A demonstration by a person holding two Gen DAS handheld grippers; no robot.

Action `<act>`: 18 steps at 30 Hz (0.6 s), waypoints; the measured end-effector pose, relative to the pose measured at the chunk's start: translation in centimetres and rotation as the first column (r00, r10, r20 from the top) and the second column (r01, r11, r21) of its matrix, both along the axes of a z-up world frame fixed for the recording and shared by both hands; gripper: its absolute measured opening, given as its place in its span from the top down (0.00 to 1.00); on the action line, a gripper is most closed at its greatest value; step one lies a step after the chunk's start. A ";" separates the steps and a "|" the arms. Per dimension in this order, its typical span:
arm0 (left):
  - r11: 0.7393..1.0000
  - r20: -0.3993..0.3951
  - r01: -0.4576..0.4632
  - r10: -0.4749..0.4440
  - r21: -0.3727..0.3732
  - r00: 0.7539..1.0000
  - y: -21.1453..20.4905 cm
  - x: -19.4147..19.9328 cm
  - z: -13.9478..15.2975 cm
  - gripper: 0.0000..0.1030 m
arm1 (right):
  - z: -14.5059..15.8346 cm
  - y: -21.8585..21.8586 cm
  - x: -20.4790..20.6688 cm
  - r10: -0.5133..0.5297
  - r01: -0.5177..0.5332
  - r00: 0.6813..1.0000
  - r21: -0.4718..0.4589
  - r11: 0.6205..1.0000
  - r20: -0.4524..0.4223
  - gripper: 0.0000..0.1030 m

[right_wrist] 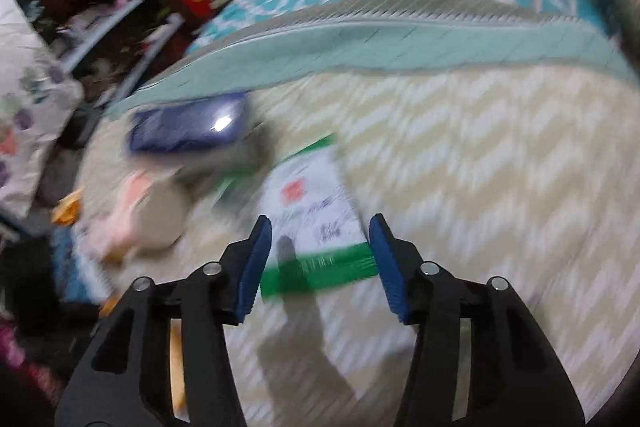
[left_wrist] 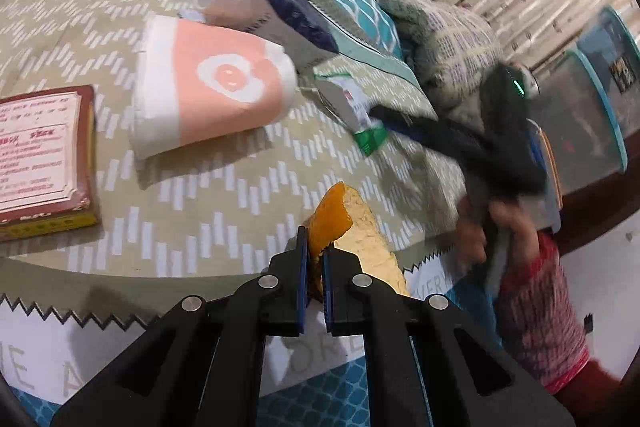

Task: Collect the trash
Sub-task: 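Grasp the green-and-white snack packet with the right gripper while the left holds the orange peel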

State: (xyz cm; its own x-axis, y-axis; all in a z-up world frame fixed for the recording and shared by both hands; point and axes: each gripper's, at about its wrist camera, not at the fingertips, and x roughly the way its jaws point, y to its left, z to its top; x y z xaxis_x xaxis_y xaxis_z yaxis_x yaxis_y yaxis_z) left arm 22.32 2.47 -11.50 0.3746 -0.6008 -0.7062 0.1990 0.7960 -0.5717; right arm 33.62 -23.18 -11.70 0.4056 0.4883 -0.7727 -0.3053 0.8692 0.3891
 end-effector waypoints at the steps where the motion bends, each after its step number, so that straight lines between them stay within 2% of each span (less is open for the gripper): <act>1: 1.000 -0.001 -0.005 0.005 -0.002 1.000 0.1 0.0 0.0 0.95 | -0.1 0.2 -1.0 0.015 -0.015 1.000 0.014 1.000 -0.001 0.50; 4: 1.000 0.001 -0.009 0.009 0.001 1.000 0.2 -0.1 0.1 0.94 | 0.1 0.5 -3.0 0.041 -0.041 0.999 0.026 0.999 0.008 0.50; 9: 1.000 0.006 -0.012 0.012 0.005 1.000 0.2 -0.3 0.1 0.94 | 0.0 -0.5 -2.1 -0.070 0.070 0.997 0.006 0.998 0.043 0.48; 11: 1.000 0.005 -0.013 0.013 0.003 1.000 0.2 -0.3 0.1 0.94 | -0.1 0.0 -1.9 -0.071 0.071 0.996 0.007 0.997 0.052 0.46; 12: 1.000 0.004 -0.013 0.013 0.001 1.000 0.3 -0.4 0.0 0.94 | 0.0 0.6 -2.2 -0.065 0.066 0.995 -0.015 0.998 0.075 0.42; 14: 1.000 0.003 -0.013 0.013 -0.003 1.000 0.5 -0.4 0.0 0.94 | 0.0 2.3 -2.3 -0.028 0.040 0.993 -0.098 0.994 0.116 0.41; 15: 1.000 0.003 -0.013 0.013 -0.004 1.000 0.5 -0.4 0.0 0.94 | 0.1 3.2 -2.5 -0.001 0.020 0.992 -0.150 0.988 0.129 0.48; 16: 1.000 0.002 -0.013 0.013 -0.005 1.000 0.5 -0.4 -0.1 0.94 | 0.0 3.8 -2.7 0.019 0.007 0.990 -0.186 0.982 0.138 0.68; 18: 1.000 0.004 -0.013 0.013 -0.005 1.000 0.5 -0.5 -0.1 0.94 | -0.1 4.7 -3.2 0.047 -0.004 0.986 -0.256 0.967 0.159 0.85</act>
State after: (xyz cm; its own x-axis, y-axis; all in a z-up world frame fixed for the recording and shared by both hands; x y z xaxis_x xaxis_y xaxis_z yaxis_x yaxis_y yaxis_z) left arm 21.87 2.93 -11.55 0.3854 -0.5995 -0.7015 0.1909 0.7956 -0.5750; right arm 30.39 -18.48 -11.82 0.5261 0.2968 -0.7969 -0.3695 0.9238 0.1002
